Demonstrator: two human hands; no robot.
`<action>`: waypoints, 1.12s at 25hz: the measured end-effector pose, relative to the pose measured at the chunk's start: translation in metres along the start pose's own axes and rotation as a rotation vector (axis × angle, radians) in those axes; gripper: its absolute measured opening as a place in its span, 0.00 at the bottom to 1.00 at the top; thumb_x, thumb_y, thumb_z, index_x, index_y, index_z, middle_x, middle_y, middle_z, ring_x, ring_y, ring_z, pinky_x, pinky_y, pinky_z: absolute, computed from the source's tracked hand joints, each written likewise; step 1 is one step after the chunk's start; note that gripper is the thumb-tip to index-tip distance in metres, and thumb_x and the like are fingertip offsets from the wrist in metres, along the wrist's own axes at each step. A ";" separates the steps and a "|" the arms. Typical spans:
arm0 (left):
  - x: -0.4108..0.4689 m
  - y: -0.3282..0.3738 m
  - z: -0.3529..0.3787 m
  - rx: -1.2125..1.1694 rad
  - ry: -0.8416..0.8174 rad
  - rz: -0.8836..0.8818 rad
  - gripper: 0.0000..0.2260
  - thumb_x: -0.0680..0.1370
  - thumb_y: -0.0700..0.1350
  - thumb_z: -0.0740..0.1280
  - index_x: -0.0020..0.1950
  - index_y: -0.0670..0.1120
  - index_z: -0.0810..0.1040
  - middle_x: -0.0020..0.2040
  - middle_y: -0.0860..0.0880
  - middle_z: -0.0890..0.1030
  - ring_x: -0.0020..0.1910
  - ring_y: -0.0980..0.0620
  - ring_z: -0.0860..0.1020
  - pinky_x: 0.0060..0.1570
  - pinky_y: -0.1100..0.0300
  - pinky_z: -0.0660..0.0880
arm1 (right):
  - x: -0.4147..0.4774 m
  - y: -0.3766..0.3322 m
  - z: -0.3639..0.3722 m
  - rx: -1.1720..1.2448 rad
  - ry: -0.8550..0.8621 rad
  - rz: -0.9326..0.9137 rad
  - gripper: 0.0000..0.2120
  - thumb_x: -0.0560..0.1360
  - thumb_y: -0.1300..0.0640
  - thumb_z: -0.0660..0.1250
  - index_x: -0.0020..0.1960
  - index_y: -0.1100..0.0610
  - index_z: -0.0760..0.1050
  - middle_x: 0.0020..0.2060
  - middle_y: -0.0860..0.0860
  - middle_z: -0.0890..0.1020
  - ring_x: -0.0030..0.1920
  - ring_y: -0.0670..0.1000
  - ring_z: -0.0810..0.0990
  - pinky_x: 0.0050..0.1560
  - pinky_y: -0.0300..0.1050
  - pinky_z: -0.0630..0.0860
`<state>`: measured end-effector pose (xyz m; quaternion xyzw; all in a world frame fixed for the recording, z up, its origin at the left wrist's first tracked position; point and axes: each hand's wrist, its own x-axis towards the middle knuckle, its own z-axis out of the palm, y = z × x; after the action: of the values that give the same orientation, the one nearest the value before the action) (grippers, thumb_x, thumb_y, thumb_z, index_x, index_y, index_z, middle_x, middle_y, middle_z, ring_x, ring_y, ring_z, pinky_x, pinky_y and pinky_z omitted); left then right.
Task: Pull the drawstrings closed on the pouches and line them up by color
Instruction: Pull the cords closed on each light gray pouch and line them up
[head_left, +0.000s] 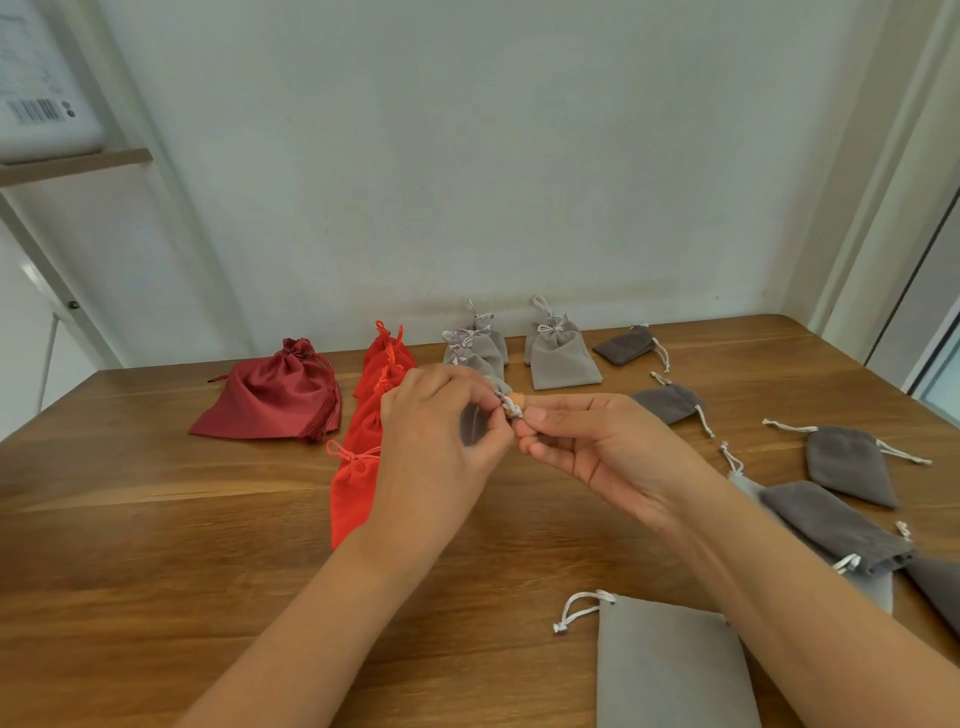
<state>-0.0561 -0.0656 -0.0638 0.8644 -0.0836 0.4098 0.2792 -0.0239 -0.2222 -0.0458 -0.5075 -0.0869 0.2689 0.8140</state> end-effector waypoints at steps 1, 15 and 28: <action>0.001 0.001 -0.001 -0.002 -0.003 -0.007 0.05 0.68 0.50 0.63 0.37 0.50 0.77 0.43 0.57 0.78 0.46 0.53 0.74 0.47 0.50 0.71 | 0.000 0.000 0.000 -0.028 -0.005 -0.022 0.11 0.70 0.69 0.66 0.51 0.70 0.79 0.35 0.58 0.83 0.33 0.48 0.81 0.36 0.35 0.80; -0.001 0.007 -0.001 -0.208 -0.055 -0.111 0.02 0.70 0.40 0.66 0.38 0.44 0.73 0.37 0.56 0.71 0.39 0.61 0.70 0.41 0.73 0.64 | 0.000 0.003 0.005 -0.462 0.087 -0.364 0.03 0.72 0.64 0.69 0.43 0.59 0.81 0.34 0.51 0.84 0.35 0.45 0.81 0.40 0.36 0.80; -0.007 -0.003 0.003 -0.533 -0.360 -0.350 0.07 0.75 0.46 0.64 0.37 0.48 0.75 0.32 0.57 0.74 0.34 0.57 0.73 0.38 0.56 0.71 | 0.007 -0.001 -0.013 -0.926 0.166 -0.514 0.06 0.78 0.59 0.64 0.44 0.52 0.75 0.40 0.48 0.81 0.44 0.50 0.79 0.45 0.40 0.75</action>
<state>-0.0574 -0.0655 -0.0724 0.8209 -0.0860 0.1608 0.5411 -0.0129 -0.2288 -0.0522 -0.7955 -0.2533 -0.0465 0.5485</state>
